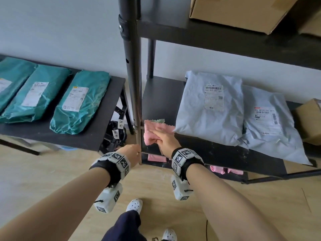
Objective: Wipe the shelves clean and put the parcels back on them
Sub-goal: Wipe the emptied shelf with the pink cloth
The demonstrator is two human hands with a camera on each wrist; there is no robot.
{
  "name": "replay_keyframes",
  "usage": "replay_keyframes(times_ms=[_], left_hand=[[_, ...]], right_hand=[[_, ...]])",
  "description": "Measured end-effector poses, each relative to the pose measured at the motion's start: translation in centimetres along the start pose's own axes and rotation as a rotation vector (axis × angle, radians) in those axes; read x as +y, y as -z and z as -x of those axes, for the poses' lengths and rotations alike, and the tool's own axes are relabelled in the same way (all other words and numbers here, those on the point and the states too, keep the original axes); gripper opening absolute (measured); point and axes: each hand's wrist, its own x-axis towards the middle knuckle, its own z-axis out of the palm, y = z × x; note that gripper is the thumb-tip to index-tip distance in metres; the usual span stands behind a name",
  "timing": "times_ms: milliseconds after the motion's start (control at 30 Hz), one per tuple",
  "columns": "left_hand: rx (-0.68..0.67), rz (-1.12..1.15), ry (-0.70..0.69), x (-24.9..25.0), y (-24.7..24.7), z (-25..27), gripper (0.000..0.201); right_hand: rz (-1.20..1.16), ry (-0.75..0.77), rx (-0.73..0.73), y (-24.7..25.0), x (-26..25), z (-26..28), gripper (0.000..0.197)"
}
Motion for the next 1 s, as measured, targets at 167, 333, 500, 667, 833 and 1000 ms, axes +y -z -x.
replay_keyframes(times_ms=[167,333,500,667,833,1000], left_hand=[[0.04,0.027,0.041,1.1,-2.6,1.9,0.037],[0.057,0.036,0.054,2.2,-5.7,0.3,0.035],[0.025,0.038,0.076,0.8,-10.8,-5.5,0.032],[0.045,0.131,0.091,-2.1,-15.8,-11.4,0.031],[0.098,0.229,0.101,-6.0,-21.6,-16.3,0.029],[0.15,0.229,0.086,-8.2,-25.2,-20.6,0.029]], right_hand=[[-0.125,0.02,0.007,-0.3,3.1,4.6,0.057],[-0.237,-0.133,-0.019,-1.6,8.3,5.6,0.043],[-0.268,-0.274,0.029,-5.0,14.4,2.1,0.032],[-0.291,-0.248,0.209,-9.2,19.3,-5.0,0.038],[-0.165,-0.023,0.227,-13.6,21.9,-12.0,0.03],[0.291,0.003,-0.035,-19.8,26.7,-15.0,0.061]])
